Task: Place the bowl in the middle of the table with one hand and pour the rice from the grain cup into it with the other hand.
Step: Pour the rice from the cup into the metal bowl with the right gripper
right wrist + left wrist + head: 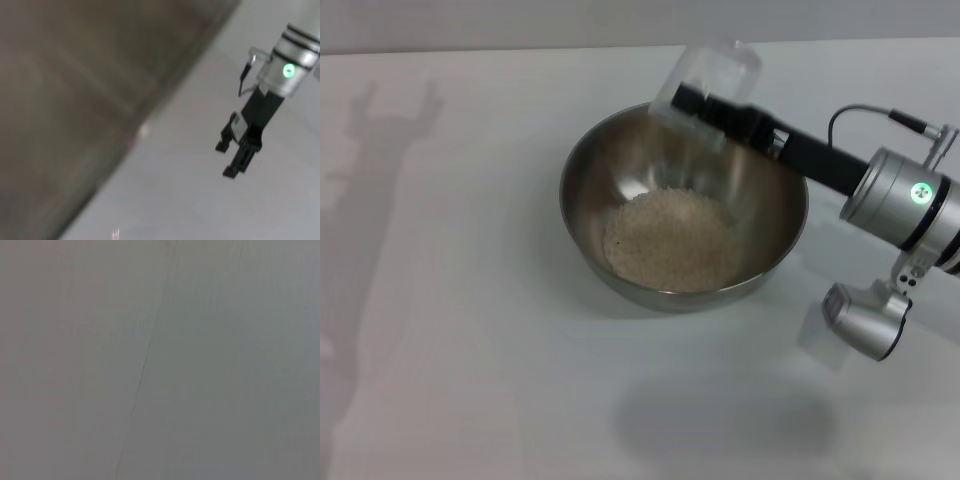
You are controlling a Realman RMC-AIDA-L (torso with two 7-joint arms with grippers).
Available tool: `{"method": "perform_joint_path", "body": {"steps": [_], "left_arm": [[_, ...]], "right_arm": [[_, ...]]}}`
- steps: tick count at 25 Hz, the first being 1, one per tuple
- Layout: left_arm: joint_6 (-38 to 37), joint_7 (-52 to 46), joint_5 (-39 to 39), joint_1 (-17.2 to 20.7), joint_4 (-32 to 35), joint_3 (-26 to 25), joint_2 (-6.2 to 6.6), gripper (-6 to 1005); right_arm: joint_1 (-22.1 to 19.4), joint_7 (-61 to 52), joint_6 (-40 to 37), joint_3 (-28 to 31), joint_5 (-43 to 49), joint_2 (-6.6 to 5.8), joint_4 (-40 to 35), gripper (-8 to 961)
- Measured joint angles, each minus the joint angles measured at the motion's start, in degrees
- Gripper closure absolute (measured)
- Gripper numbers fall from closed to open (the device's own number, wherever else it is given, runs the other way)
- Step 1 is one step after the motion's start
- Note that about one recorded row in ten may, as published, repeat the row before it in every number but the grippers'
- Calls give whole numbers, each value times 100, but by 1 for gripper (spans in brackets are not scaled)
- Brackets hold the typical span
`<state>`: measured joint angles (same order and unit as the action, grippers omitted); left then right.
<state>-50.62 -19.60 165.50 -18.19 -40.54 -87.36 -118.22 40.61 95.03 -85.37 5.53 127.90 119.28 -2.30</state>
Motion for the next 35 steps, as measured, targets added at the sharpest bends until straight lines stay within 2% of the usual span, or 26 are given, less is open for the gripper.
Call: {"method": "perform_joint_path", "body": {"steps": [12, 19, 21, 24, 26, 27, 30, 31, 32, 35], "left_arm": [[0, -6, -1, 9, -36, 0, 0, 141], [-12, -76, 0, 8, -12, 0, 9, 142], [-17, -77, 0, 8, -4, 0, 10, 142], [-19, -77, 0, 8, 5, 0, 14, 142], [-20, -78, 0, 9, 4, 0, 18, 142], [-20, -79, -1, 8, -2, 0, 19, 142], [-20, -79, 0, 8, -11, 0, 19, 142], [-22, -79, 0, 4, -6, 0, 19, 142], [-22, -79, 0, 4, -6, 0, 19, 142], [-23, -79, 0, -20, 11, 0, 20, 142]], "right_arm": [[-131, -6, -18, -240, -222, 13, 59, 938], [-227, -546, -60, 64, -676, -4, 380, 938], [-289, -911, -114, 352, -1079, -5, 795, 938], [-337, -1203, -150, 549, -1285, -1, 1040, 938], [-505, -1809, -209, 1008, -1451, 8, 1449, 938], [-505, -1809, -209, 1008, -1451, 8, 1449, 938], [-711, -2565, -239, 1505, -1466, 17, 1832, 937], [-872, -3136, -240, 1814, -1469, 18, 2080, 937], [-872, -3136, -240, 1814, -1469, 18, 2080, 937], [-1113, -4142, -174, 2289, -1472, 23, 2454, 936]]}}
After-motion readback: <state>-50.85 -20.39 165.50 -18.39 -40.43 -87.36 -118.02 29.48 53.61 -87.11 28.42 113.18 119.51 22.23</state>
